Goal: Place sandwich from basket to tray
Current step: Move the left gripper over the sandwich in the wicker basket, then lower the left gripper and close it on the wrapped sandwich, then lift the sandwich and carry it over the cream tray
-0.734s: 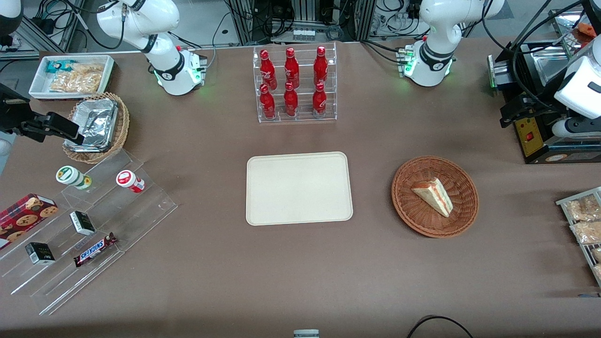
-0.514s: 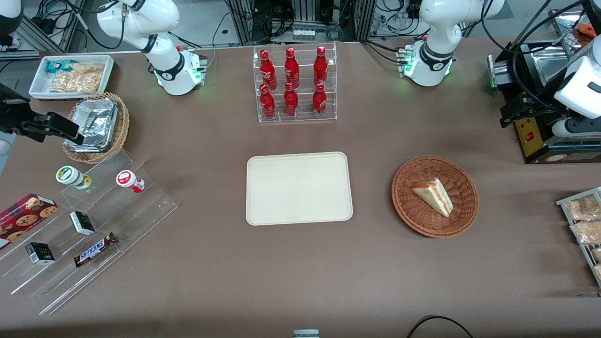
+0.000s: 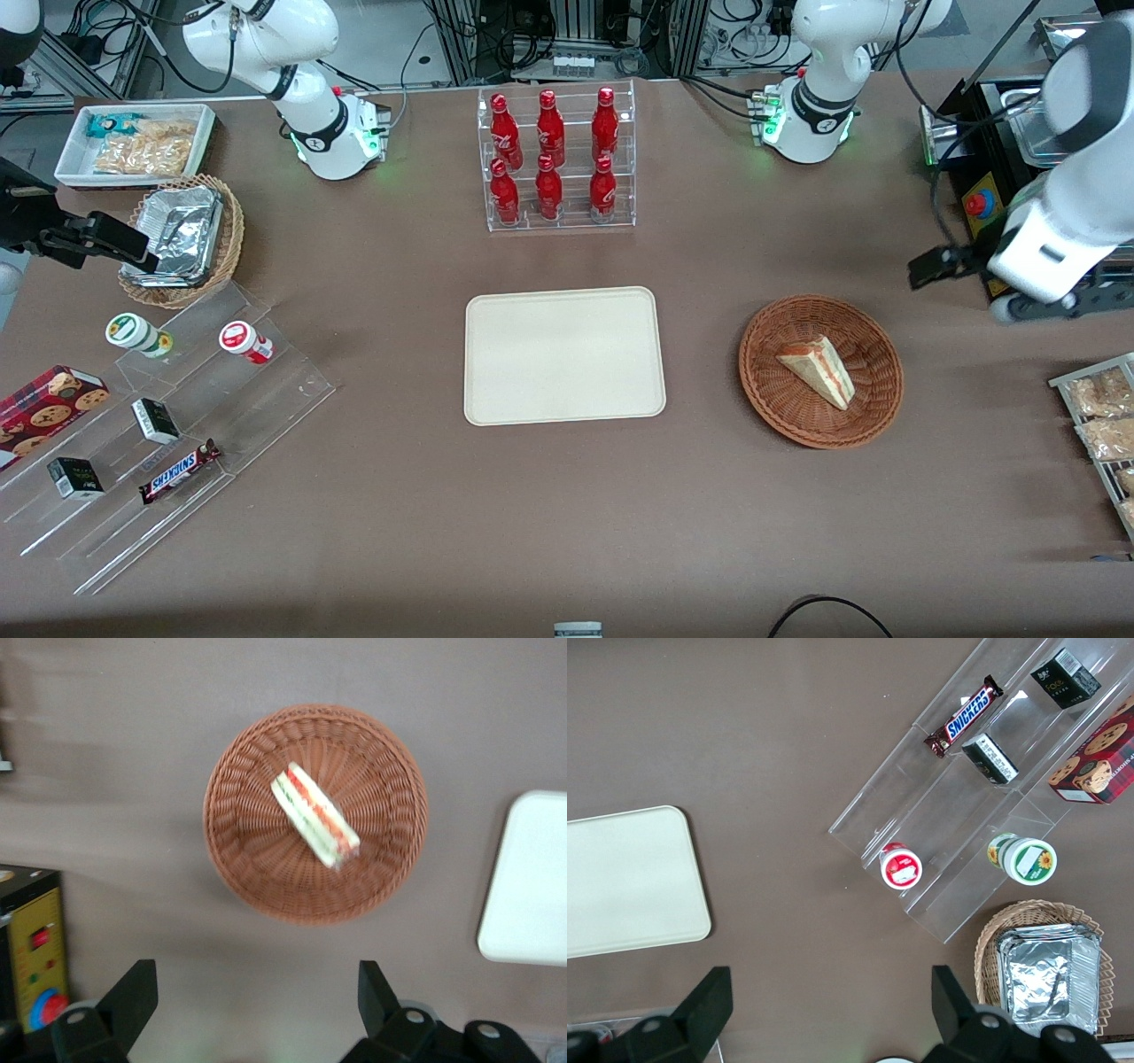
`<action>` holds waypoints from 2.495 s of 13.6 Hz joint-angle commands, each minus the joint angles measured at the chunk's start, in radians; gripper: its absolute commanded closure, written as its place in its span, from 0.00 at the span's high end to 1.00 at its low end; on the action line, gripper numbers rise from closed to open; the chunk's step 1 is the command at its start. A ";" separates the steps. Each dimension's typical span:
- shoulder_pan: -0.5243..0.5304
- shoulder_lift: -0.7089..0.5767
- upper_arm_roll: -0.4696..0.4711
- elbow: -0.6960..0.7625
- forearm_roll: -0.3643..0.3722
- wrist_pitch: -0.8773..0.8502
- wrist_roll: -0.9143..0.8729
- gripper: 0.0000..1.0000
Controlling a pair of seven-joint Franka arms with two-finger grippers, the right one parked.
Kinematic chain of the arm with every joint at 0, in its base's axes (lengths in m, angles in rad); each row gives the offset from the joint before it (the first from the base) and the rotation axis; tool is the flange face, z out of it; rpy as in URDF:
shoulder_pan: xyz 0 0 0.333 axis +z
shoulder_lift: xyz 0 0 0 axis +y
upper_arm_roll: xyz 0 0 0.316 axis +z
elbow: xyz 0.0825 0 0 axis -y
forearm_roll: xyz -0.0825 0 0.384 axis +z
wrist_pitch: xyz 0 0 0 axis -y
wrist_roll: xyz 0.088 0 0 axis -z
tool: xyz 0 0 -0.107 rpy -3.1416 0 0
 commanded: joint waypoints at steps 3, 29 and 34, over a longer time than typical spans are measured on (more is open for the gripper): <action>0.000 -0.004 -0.067 -0.222 -0.004 0.277 -0.254 1.00; 0.008 0.239 -0.089 -0.310 0.010 0.613 -0.686 0.07; -0.010 0.198 -0.122 0.013 0.033 0.156 -0.683 0.07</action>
